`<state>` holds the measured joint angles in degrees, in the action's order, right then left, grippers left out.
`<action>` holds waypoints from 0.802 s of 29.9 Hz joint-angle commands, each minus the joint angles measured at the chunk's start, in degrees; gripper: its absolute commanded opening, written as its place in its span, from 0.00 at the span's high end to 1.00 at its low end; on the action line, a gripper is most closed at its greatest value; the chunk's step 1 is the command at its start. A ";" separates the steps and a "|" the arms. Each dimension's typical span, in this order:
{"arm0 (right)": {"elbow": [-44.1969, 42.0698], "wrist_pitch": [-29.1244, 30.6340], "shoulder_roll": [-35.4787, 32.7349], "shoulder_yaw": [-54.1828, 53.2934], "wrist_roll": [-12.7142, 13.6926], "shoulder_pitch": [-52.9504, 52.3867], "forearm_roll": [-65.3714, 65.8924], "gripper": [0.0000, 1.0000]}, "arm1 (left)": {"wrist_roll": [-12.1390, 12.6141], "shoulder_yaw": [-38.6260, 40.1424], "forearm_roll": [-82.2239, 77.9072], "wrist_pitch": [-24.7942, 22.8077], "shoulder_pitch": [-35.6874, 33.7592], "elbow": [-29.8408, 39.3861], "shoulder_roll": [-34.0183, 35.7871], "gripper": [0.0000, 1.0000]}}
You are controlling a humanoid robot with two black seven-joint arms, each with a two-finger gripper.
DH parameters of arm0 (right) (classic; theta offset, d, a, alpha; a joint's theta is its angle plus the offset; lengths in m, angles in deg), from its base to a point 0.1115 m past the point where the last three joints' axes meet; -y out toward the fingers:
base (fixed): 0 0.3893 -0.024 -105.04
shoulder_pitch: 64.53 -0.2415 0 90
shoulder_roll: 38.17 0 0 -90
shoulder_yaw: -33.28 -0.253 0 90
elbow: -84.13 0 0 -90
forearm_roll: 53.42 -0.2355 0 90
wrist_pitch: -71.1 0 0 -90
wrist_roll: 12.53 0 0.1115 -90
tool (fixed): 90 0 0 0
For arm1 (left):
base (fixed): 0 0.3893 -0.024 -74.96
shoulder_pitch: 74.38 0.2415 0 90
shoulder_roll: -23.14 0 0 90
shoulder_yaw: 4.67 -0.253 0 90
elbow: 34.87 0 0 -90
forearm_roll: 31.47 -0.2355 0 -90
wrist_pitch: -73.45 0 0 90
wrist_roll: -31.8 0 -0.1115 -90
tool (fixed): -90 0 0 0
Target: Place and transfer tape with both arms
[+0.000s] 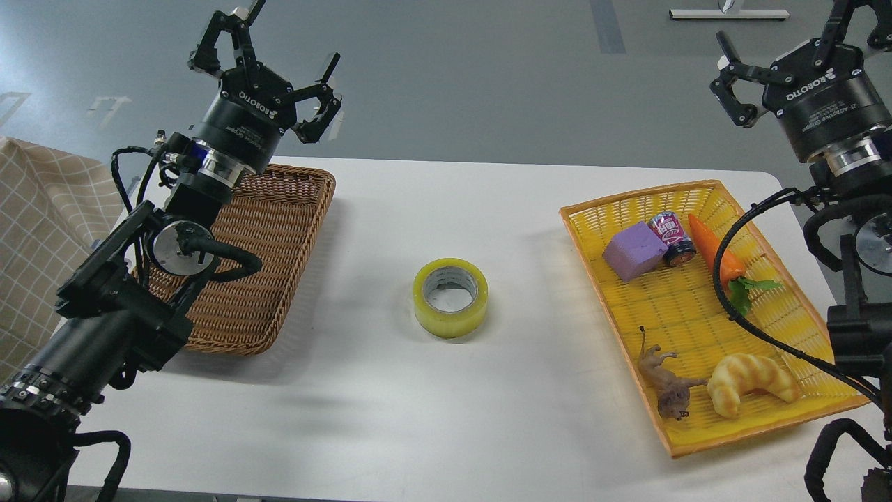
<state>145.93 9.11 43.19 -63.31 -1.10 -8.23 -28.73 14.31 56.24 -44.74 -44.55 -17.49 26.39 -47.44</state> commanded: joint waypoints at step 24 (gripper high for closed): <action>0.16 -0.01 2.31 0.88 0.17 0.75 0.09 0.00 | -0.09 0.09 0.08 0.00 -0.56 -0.53 -0.18 0.02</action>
<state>146.02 9.11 45.41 -62.48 -1.00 -7.78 -28.69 14.31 56.30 -44.55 -44.55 -17.73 26.04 -47.57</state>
